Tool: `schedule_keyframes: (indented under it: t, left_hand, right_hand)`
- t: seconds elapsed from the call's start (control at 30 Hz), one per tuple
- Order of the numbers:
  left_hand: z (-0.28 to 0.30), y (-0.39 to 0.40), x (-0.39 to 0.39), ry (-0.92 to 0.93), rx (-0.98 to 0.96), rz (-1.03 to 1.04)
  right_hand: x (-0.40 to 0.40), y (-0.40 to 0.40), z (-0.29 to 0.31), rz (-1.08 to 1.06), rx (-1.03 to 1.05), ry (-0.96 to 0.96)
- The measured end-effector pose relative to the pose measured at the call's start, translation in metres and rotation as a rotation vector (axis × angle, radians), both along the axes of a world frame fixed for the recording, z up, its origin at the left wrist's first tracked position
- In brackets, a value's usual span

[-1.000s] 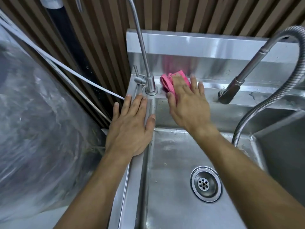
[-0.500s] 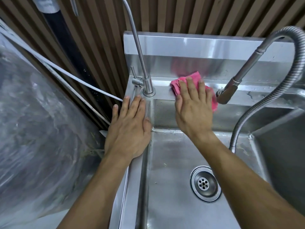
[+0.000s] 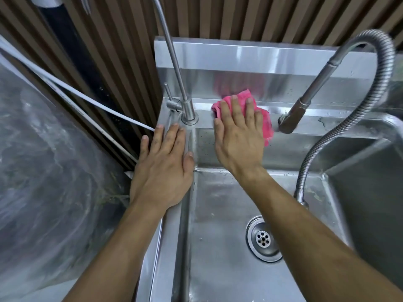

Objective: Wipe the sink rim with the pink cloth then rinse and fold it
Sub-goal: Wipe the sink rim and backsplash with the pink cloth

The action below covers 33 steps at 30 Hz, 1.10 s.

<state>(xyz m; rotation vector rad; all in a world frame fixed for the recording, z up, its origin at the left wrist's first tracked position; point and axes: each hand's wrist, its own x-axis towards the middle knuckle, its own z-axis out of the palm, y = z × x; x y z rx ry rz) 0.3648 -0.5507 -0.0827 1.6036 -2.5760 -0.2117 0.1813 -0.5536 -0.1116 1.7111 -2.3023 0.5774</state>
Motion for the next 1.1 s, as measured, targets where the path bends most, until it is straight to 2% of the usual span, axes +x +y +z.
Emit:
schedule_keyframes:
  t: [0.13,0.2,0.33,0.43,0.47,0.5,0.6,0.67,0.73,0.83,0.93,1.0,1.03,1.1]
  left_hand:
    - [0.0,0.0,0.0,-0.009,-0.009,-0.006]
    - [0.001,-0.002,-0.001,0.006,-0.009,-0.005]
    - [0.006,-0.005,-0.003,-0.008,-0.026,-0.036]
    - [0.005,-0.004,-0.001,-0.065,-0.009,-0.042]
    - [0.003,-0.003,-0.001,-0.072,-0.009,-0.039]
    - [0.001,-0.003,0.0,-0.07,-0.014,-0.034]
    - [-0.001,-0.003,0.0,-0.036,-0.009,-0.031]
    - [-0.001,-0.004,0.0,-0.032,-0.013,-0.034]
    - [-0.001,-0.004,0.0,-0.036,-0.012,-0.031]
    - [-0.001,-0.004,0.001,-0.024,-0.008,-0.037]
    - [0.0,-0.005,0.003,-0.01,0.011,-0.042]
    - [0.0,-0.005,0.003,-0.003,0.016,-0.035]
    - [0.0,-0.005,0.001,0.0,0.015,-0.033]
    - [-0.001,-0.006,0.0,-0.002,0.014,-0.02]
  right_hand:
    - [0.01,-0.015,0.007,0.264,0.079,0.081]
    - [-0.016,-0.009,0.008,0.293,0.071,0.121]
    - [-0.039,0.017,-0.002,-0.036,0.014,0.046]
    - [-0.002,-0.001,0.001,-0.277,0.002,-0.067]
    - [0.015,-0.01,0.004,-0.291,0.009,-0.12]
    - [0.031,-0.017,0.008,-0.247,0.032,-0.161]
    - [0.048,-0.023,0.016,0.057,0.111,-0.164]
    - [0.026,-0.019,0.018,0.219,0.117,-0.094]
    - [0.002,-0.012,0.015,0.291,0.118,0.032]
    - [-0.011,0.0,0.007,0.15,0.096,0.063]
    - [-0.007,0.01,0.004,-0.164,0.048,-0.072]
    - [0.005,0.004,0.008,-0.326,0.088,-0.179]
    - [0.015,-0.001,0.011,-0.348,0.109,-0.209]
    - [0.035,-0.012,0.016,-0.223,0.129,-0.204]
